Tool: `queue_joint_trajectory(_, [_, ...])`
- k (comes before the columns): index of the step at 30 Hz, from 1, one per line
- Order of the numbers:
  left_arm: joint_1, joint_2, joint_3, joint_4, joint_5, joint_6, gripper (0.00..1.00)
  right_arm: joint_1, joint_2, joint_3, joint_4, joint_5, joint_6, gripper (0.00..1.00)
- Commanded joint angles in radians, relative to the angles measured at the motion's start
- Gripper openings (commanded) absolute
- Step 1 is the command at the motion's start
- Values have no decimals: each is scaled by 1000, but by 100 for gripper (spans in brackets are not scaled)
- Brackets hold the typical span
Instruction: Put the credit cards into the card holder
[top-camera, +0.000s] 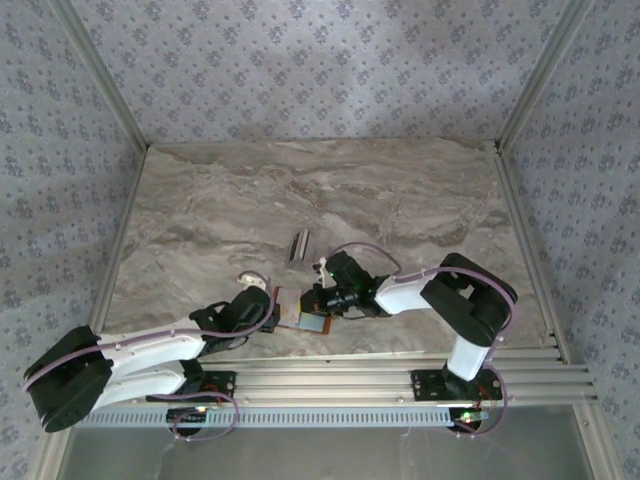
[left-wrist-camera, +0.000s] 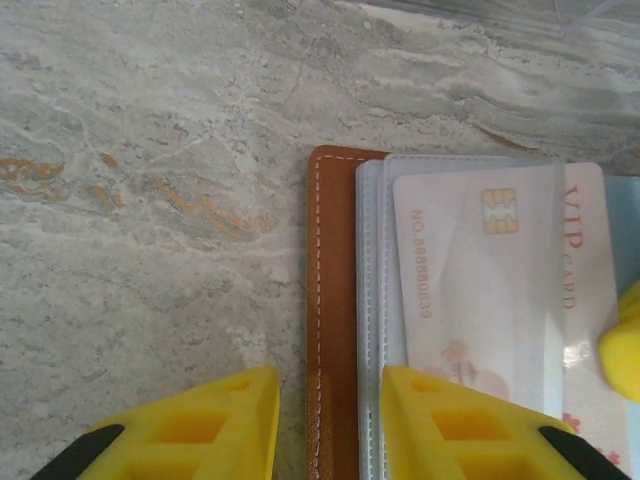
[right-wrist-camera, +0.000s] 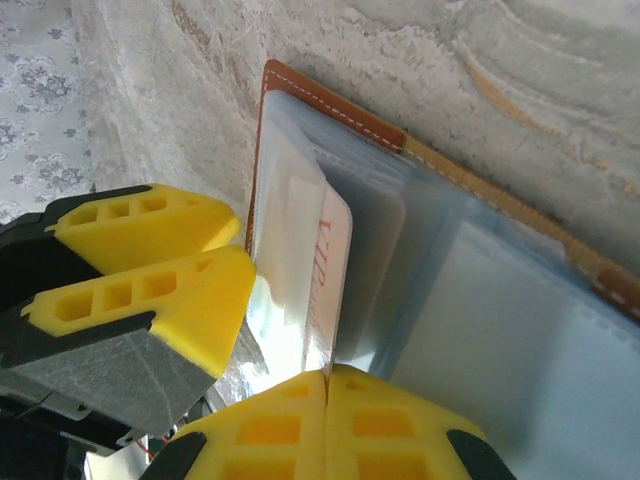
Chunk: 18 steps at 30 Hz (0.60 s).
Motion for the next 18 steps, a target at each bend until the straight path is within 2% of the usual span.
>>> queue_joint_trajectory(1, [-21,4,-14,10,-1,-16,32,19,31,31,23,54,20,0])
queue_joint_trajectory(11, [-50,15,-11,17,-14,-29,33,43,60,45,54,70,9,0])
queue_joint_trajectory(18, [-53,13,-12,27,-18,-38,32,52,8,82,-126,93,-88,2])
